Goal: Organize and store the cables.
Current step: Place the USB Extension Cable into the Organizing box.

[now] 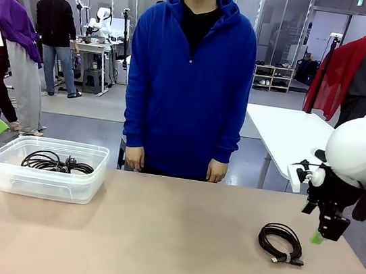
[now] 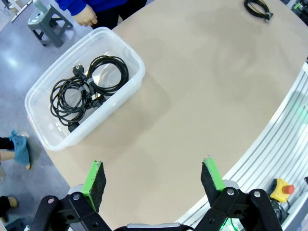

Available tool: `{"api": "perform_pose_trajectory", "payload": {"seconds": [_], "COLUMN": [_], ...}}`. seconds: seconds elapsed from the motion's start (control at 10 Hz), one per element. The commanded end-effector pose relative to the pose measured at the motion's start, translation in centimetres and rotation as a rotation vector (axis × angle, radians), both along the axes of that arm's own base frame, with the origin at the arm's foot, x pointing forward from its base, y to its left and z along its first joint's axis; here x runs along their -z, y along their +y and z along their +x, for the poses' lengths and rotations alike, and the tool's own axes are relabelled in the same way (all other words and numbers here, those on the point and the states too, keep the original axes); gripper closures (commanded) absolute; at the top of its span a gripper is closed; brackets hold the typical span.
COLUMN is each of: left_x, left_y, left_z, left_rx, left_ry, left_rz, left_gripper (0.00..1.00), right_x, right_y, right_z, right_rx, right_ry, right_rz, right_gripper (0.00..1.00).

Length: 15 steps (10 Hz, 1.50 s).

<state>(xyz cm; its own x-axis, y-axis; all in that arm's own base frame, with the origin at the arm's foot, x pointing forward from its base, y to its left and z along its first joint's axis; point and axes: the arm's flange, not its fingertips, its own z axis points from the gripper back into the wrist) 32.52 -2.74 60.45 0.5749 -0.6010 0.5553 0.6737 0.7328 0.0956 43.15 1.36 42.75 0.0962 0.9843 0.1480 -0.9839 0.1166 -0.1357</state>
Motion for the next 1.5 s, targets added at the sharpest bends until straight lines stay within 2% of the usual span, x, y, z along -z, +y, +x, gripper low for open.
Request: {"api": "perform_pose_trajectory", "payload": {"seconds": [0.0,0.9,1.4], "left_x": [-0.3,-0.3,-0.3], "left_y": [-0.2,-0.2,-0.2], "left_z": [-0.1,-0.1,-0.1], "left_rx": [-0.011,-0.011,-0.011], "left_ry": [0.009,0.009,0.009], "left_rz": [0.013,0.013,0.013], "left_gripper": [0.0,0.0,0.0], "right_x": [2.1,10.7,12.6], "right_y": [0.5,1.7,1.4], "right_z": [1.0,2.8,3.7], "right_rx": [-0.022,-0.014,0.009], "right_ry": [-0.004,0.114,0.157], "right_rz": [-0.004,-0.045,-0.036], "right_gripper": [0.0,0.0,0.0]}}
